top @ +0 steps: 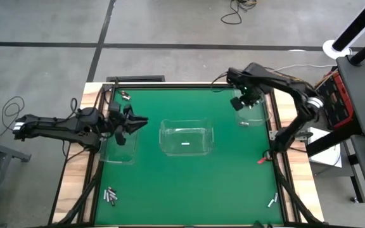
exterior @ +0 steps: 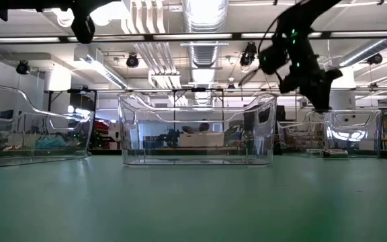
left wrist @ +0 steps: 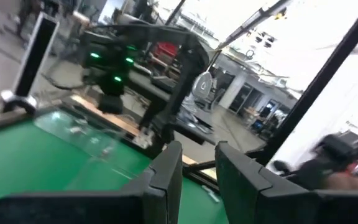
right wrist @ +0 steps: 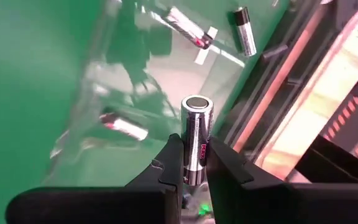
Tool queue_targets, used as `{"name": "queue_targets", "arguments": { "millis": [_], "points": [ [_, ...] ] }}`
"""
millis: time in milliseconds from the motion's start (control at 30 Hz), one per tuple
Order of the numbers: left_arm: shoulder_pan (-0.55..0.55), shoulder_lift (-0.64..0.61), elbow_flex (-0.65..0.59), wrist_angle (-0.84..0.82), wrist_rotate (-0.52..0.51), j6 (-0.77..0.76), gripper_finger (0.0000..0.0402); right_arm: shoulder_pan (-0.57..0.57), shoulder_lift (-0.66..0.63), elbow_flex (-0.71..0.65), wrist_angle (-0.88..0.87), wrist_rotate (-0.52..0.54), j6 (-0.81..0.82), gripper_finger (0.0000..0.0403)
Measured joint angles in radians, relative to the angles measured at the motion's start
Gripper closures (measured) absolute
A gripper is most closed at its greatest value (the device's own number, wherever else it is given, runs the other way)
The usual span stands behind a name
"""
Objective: Sort batteries
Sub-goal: Put the bottom silver battery into the top transparent bin
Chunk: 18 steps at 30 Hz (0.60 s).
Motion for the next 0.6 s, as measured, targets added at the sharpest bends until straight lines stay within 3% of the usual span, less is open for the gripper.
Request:
{"name": "queue_targets", "arguments": {
  "millis": [333, 600],
  "points": [
    [-0.006, 0.028, 0.000, 0.000, 0.000, -0.108, 0.0324, -0.129, 0.200, 0.000, 0.063, -0.053, -0.114, 0.0365],
    [-0.008, 0.040, 0.000, 0.000, -0.001, -0.141, 0.0324, -0.192, 0.248, -0.020, 0.130, -0.130, -0.105, 0.0365]
  ]
}}
